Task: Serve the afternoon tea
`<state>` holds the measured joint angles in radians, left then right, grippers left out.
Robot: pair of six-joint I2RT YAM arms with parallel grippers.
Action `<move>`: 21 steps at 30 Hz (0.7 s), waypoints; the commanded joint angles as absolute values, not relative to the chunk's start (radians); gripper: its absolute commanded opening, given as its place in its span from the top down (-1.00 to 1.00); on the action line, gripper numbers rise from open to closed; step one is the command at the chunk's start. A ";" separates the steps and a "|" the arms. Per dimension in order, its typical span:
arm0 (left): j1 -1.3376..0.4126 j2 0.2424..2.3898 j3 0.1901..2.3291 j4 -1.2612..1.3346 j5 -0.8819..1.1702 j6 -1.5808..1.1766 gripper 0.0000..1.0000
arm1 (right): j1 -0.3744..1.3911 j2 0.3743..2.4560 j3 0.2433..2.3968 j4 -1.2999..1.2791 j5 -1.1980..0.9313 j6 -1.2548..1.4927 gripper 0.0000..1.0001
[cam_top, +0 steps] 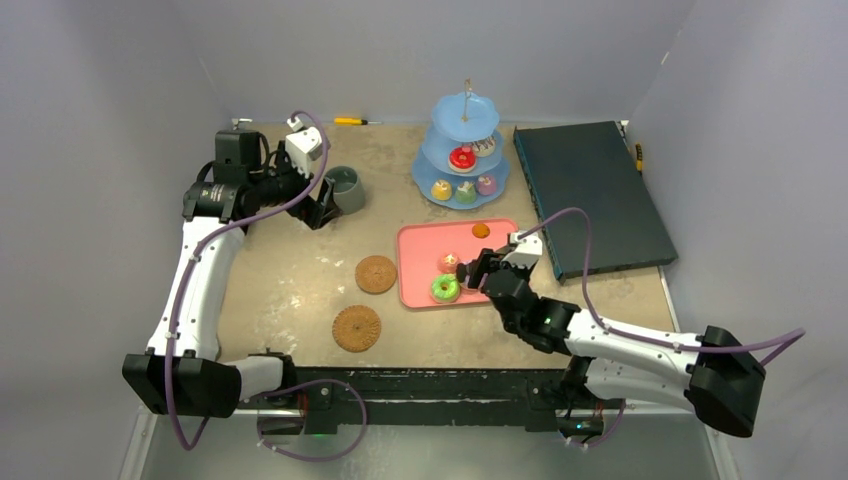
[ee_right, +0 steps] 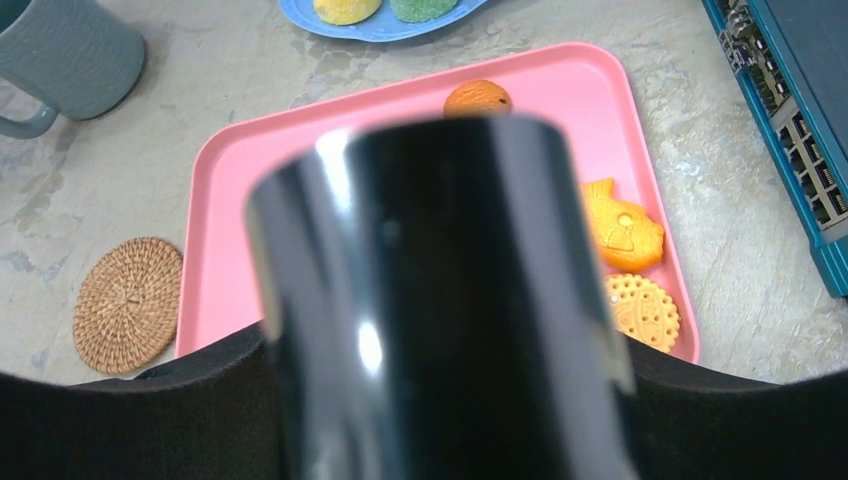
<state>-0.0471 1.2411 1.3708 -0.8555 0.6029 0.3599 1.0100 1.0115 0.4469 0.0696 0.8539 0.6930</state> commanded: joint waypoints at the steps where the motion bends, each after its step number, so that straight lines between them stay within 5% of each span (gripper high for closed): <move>1: -0.044 1.241 1.408 -0.865 0.626 0.375 -0.83 | 1.016 0.987 0.474 0.098 0.872 0.682 -0.39; 13: -0.044 1.238 1.408 -0.873 0.623 0.383 -0.82 | 1.016 1.074 0.475 0.133 0.841 0.686 -0.38; 21: -0.043 1.241 1.414 -0.875 0.624 0.385 -0.82 | 1.017 0.995 0.504 0.117 0.906 0.632 -0.02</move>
